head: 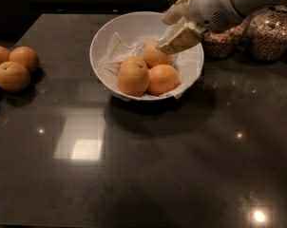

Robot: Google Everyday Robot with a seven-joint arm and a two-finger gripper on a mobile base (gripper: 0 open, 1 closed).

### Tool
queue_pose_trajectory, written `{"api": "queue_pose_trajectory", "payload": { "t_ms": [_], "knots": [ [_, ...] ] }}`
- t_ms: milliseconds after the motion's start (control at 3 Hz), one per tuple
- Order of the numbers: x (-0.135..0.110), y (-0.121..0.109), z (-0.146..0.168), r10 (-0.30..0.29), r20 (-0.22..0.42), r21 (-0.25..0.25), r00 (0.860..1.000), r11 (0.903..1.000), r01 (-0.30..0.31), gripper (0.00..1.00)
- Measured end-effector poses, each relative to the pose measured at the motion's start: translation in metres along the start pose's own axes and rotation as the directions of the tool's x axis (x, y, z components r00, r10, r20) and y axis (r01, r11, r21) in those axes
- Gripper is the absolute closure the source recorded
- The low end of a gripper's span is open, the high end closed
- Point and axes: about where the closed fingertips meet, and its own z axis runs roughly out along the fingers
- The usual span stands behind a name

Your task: Pick orange from white bowl

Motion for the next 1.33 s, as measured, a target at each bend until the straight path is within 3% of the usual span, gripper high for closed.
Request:
{"api": "queue_pose_trajectory", "payload": {
  "t_ms": [333,667,1000,1333],
  "knots": [
    [0.0,-0.001,0.007,0.007,0.01,-0.013,1.0,0.9999,-0.006,0.19],
    [0.001,0.028,0.034,0.033,0.027,-0.123,0.999,0.992,-0.029,0.02],
    [-0.005,0.058,0.049,0.035,0.044,-0.217,0.998,0.9759,-0.025,0.19],
    [-0.013,0.073,0.058,0.023,0.056,-0.267,0.998,0.9636,-0.007,0.2]
  ]
}}
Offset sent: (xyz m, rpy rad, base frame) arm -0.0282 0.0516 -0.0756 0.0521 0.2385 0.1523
